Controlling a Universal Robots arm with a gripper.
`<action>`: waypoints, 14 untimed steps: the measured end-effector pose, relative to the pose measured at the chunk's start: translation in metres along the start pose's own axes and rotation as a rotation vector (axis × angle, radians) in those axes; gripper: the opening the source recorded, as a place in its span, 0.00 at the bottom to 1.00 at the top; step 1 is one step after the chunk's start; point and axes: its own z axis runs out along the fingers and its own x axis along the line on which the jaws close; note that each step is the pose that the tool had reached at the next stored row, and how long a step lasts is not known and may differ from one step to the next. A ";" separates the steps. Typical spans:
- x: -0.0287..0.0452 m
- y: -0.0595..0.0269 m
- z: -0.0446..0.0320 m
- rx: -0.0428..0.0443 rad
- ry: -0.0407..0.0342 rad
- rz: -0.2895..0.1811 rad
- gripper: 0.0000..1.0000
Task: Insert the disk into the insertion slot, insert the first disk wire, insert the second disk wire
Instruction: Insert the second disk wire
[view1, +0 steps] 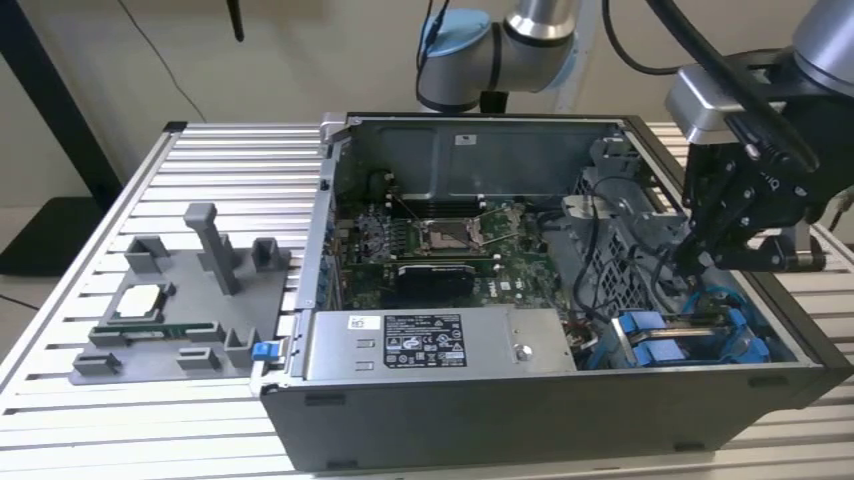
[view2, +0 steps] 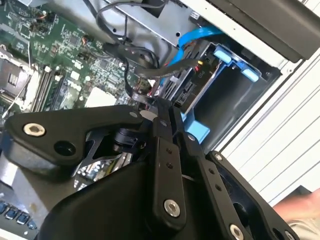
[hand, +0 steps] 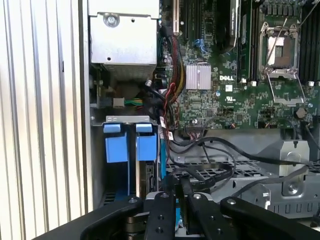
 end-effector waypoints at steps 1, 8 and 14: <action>0.0023 0.0015 0.0005 0.0048 -0.0002 -0.001 0.00; 0.0182 0.0050 0.0089 0.0157 -0.0010 -0.002 0.00; 0.0210 0.0052 0.0150 0.0422 -0.0024 -0.008 0.00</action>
